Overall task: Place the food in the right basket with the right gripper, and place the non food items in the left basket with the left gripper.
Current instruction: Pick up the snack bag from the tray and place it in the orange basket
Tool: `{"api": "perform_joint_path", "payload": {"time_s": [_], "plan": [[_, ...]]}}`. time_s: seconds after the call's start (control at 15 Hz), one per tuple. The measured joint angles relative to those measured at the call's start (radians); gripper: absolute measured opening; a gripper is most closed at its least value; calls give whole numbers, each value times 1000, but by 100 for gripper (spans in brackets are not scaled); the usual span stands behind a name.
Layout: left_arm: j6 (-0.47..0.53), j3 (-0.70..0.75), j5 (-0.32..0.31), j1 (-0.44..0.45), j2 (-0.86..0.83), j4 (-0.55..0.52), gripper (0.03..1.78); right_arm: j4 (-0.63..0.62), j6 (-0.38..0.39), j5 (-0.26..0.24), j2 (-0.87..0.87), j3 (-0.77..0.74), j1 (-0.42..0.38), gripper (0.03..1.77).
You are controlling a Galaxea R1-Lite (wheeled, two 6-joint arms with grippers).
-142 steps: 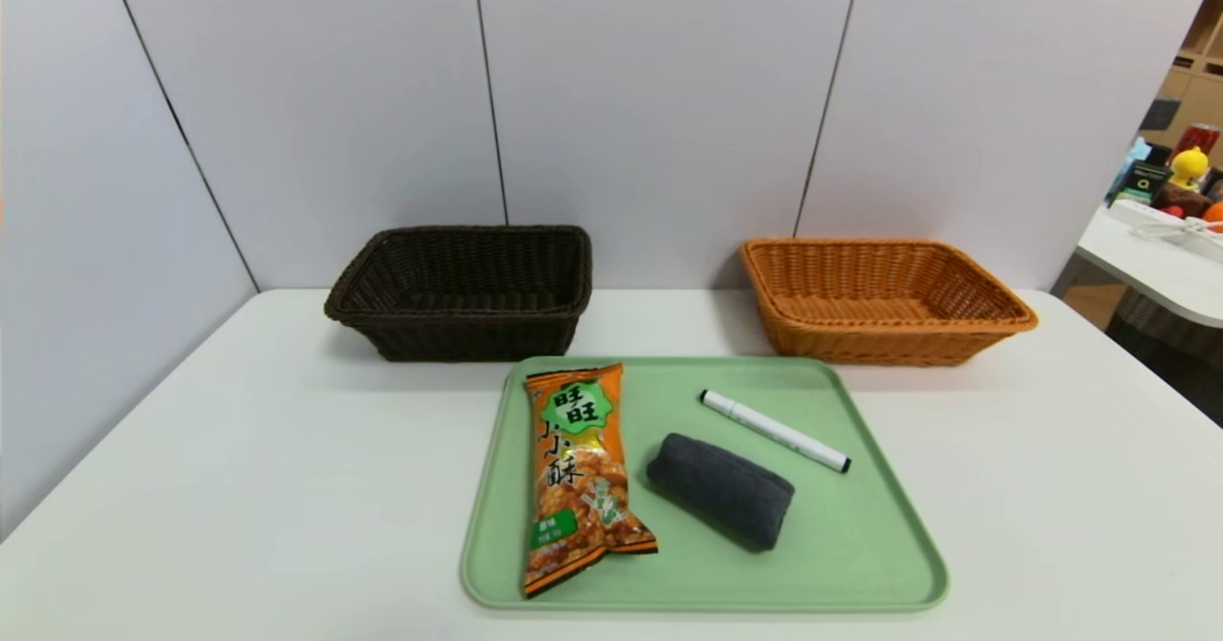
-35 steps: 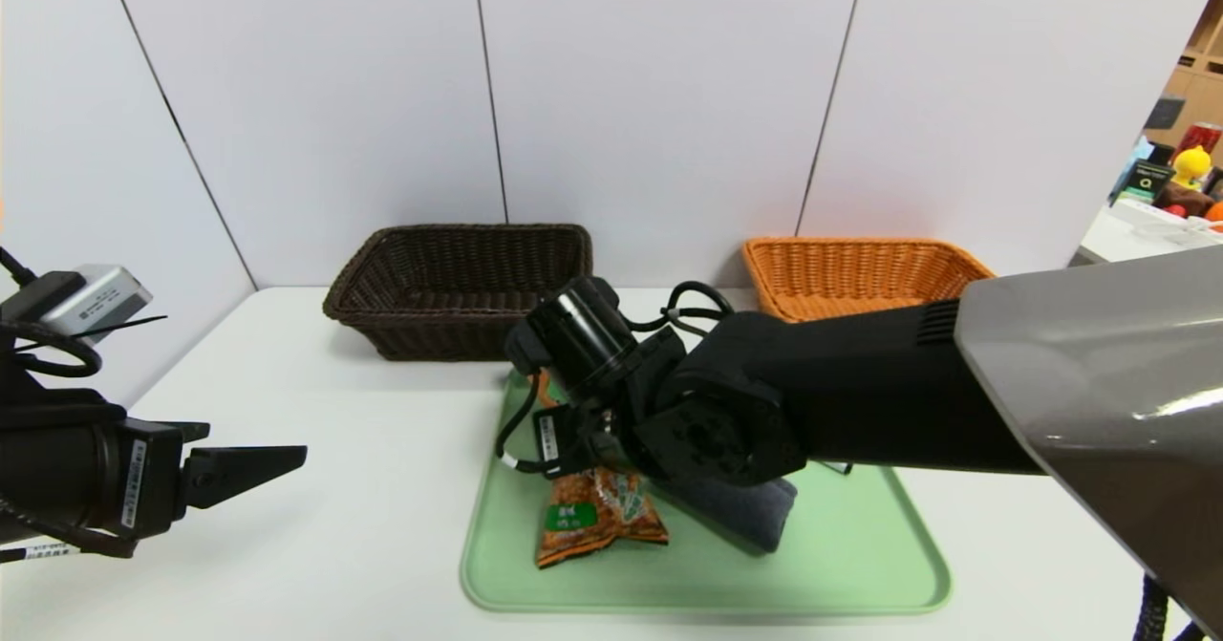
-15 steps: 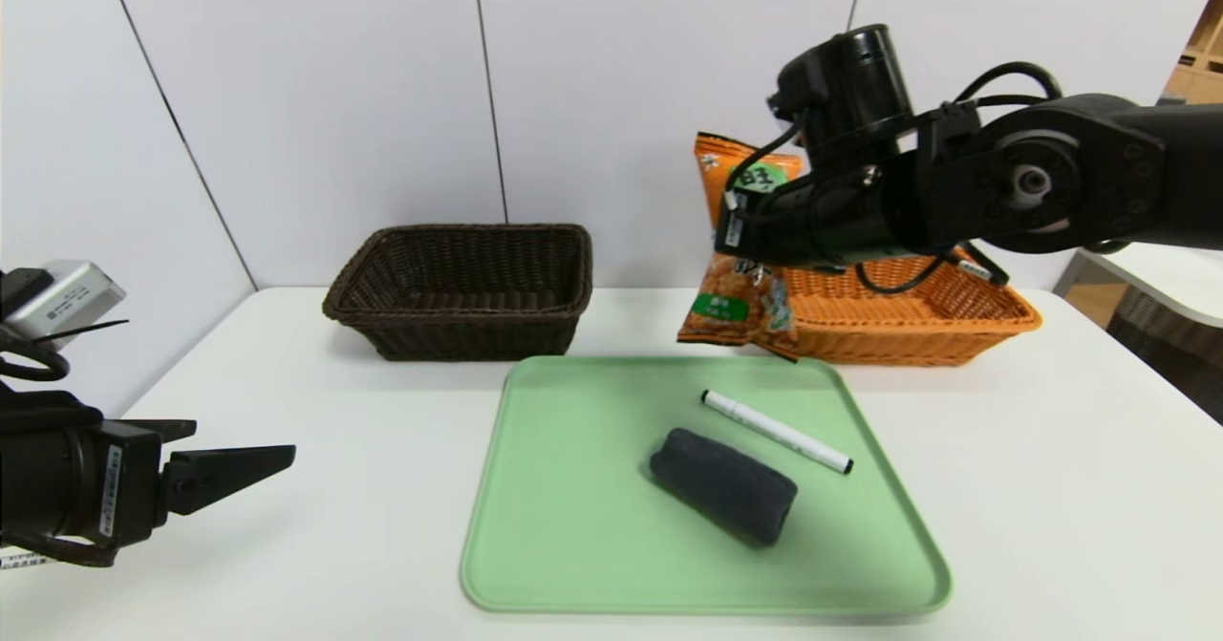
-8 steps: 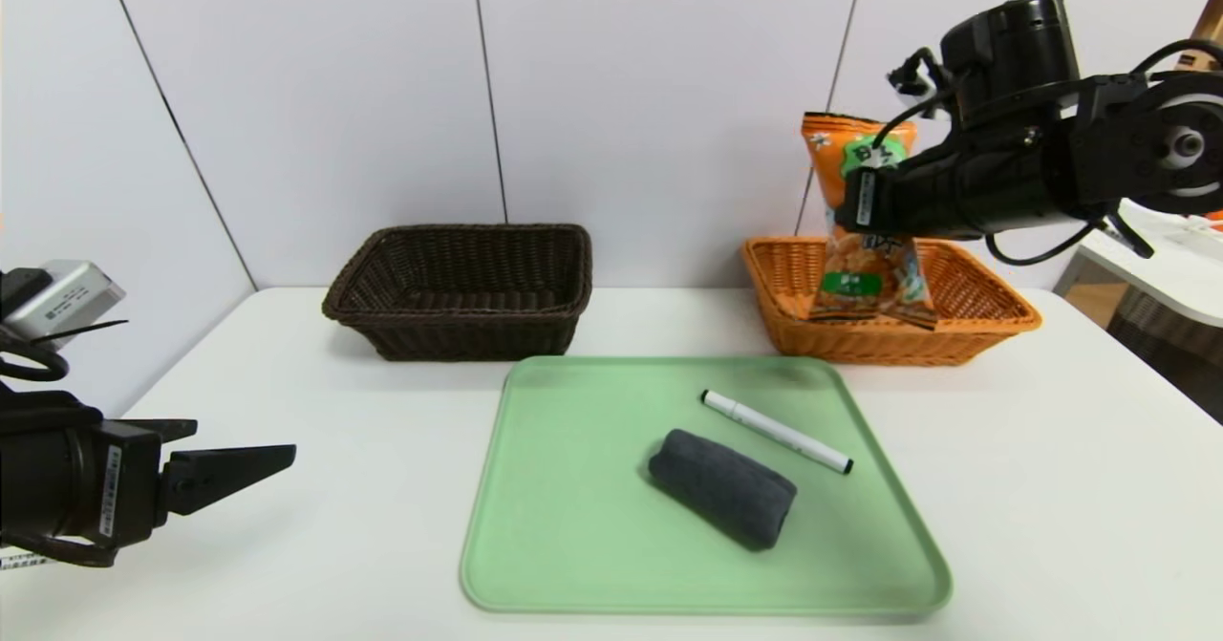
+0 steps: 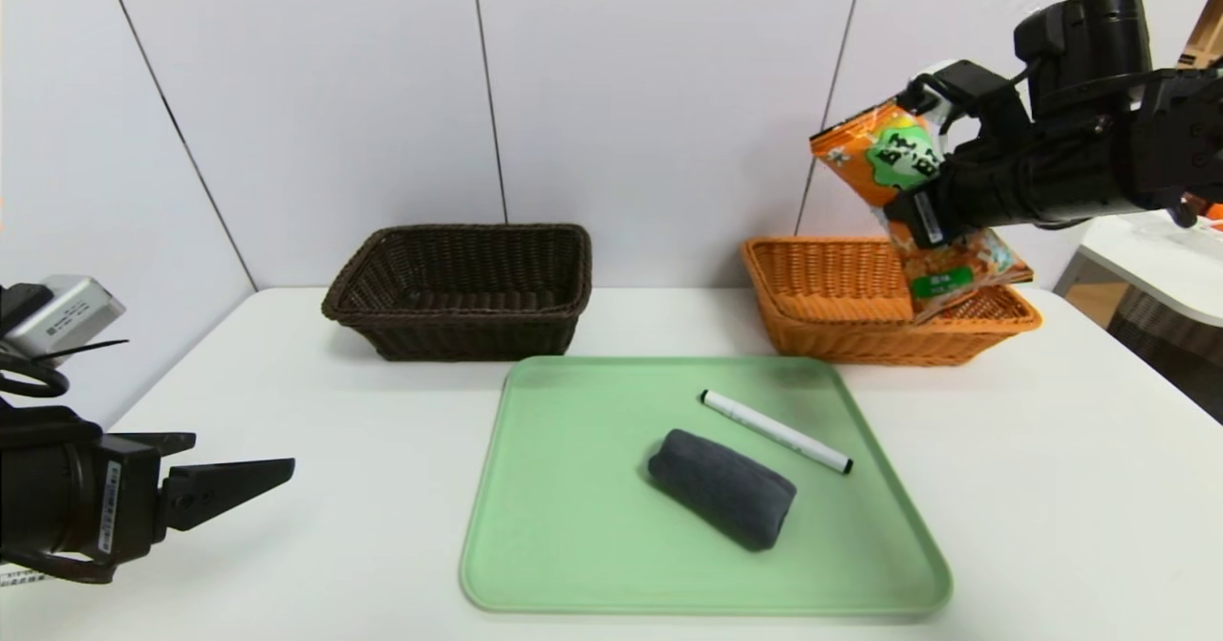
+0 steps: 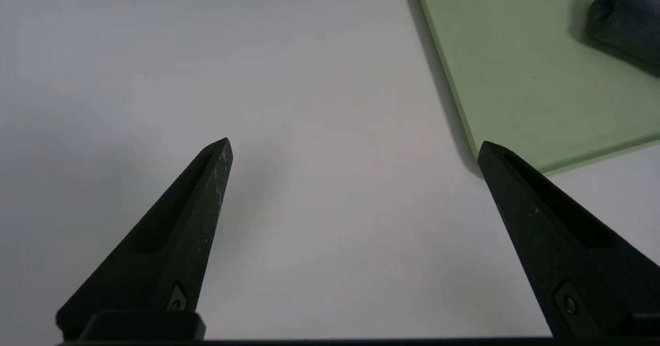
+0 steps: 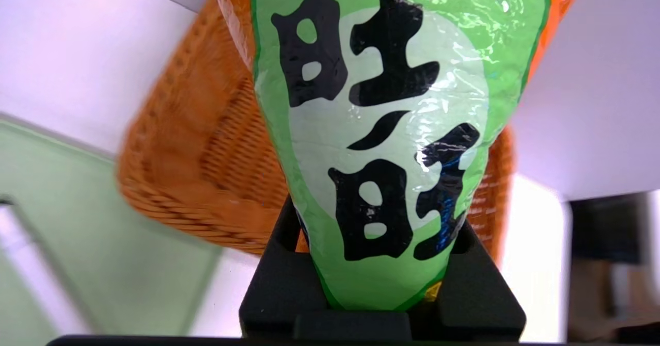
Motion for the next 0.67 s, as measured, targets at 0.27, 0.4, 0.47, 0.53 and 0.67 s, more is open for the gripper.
{"api": "perform_joint_path", "payload": {"time_s": [0.27,0.4,0.47,0.53,0.67], "plan": [[0,3,1,0,-5,0,169,-13,-278,5,5,-9,-66,42],[0,5,3,0,-6,0,169,-14,-398,3,18,-16,-79,42],[0,6,3,0,-6,-1,169,-14,-446,3,25,-21,-81,42],[0,8,3,0,-6,-1,169,-15,-484,3,37,-31,-82,42],[1,19,4,-1,-5,-5,169,-16,-534,3,71,-69,-84,42]]}}
